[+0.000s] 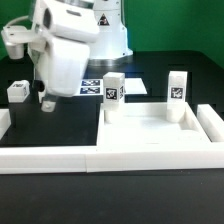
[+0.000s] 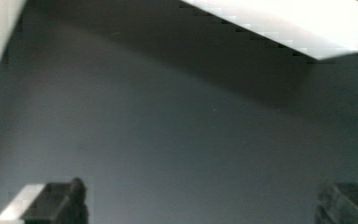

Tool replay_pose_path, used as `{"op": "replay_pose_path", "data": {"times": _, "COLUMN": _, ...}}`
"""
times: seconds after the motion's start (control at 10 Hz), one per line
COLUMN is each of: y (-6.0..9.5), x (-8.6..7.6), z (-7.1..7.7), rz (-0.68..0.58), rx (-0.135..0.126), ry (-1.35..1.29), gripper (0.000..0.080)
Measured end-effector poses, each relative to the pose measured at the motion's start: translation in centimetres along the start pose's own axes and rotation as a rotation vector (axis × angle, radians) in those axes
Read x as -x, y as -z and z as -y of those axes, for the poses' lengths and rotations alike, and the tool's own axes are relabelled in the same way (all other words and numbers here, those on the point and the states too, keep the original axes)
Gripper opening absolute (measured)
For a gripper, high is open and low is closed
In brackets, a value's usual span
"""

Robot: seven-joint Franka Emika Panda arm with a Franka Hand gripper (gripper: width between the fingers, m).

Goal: Assemble square table

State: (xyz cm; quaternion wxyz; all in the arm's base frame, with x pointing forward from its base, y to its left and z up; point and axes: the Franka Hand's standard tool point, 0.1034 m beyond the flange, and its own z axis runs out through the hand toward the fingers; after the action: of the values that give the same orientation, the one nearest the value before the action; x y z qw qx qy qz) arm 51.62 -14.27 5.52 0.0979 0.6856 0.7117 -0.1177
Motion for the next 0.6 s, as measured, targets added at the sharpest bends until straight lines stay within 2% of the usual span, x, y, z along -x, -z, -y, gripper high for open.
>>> {"op": "replay_pose_path", "data": {"times": 0.1, "y": -0.1, "x": 0.5, "z": 1.8, "rz": -0.006, "rx": -0.016, "ry": -0.216, "gripper": 0.0649}}
{"op": "replay_pose_path", "data": {"times": 0.2, "y": -0.3, "x": 0.2, "z": 3.5, "rz": -0.012, "rx": -0.042, "ry": -0.333, "gripper": 0.0649}}
{"op": "replay_pose_path", "data": {"times": 0.4, "y": -0.9, "x": 0.4, "z": 5.9, "rz": -0.041, "rx": -0.104, "ry": -0.581, "gripper": 0.0649}}
{"op": "replay_pose_path", "data": {"times": 0.5, "y": -0.9, "x": 0.6, "z": 5.6, "rz": -0.053, "rx": -0.082, "ry": -0.624, "gripper": 0.0649}}
{"op": "replay_pose_path", "data": {"times": 0.6, "y": -0.9, "x": 0.2, "z": 5.6, "rz": -0.058, "rx": -0.089, "ry": -0.714, "gripper": 0.0649}}
